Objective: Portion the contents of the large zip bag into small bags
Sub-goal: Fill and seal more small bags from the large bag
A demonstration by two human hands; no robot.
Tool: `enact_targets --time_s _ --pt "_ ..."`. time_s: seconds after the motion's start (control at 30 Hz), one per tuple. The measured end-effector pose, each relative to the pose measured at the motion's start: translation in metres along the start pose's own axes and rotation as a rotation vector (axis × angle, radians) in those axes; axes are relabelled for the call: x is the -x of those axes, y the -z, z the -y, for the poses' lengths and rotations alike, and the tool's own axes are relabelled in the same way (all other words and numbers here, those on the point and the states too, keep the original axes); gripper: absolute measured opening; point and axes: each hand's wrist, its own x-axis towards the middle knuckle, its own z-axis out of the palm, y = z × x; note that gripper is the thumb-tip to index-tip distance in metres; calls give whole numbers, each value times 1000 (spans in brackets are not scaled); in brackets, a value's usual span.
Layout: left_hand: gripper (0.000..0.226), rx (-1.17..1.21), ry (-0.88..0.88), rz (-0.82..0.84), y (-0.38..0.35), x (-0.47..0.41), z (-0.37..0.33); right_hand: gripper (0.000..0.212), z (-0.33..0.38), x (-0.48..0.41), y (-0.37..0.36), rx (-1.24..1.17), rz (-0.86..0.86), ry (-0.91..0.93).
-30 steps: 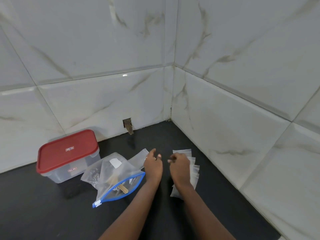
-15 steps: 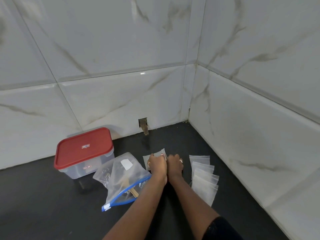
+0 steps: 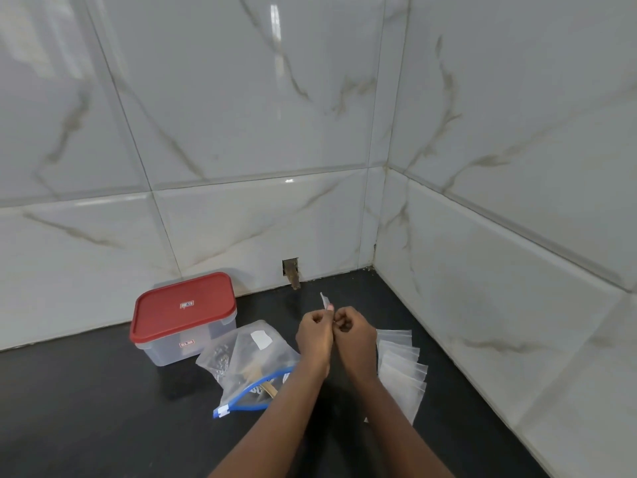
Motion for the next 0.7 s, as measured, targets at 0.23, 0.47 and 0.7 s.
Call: enact_targets --time_s 0.23,0.47,0.7 --pt "19 36 -186 67 24 35 -13 12 20 22 30 -154 41 69" --pt "32 258 -95 214 44 54 -11 32 44 41 41 -254 155 83" --pt "20 324 -45 200 59 64 -10 28 50 54 38 -364 213 53"
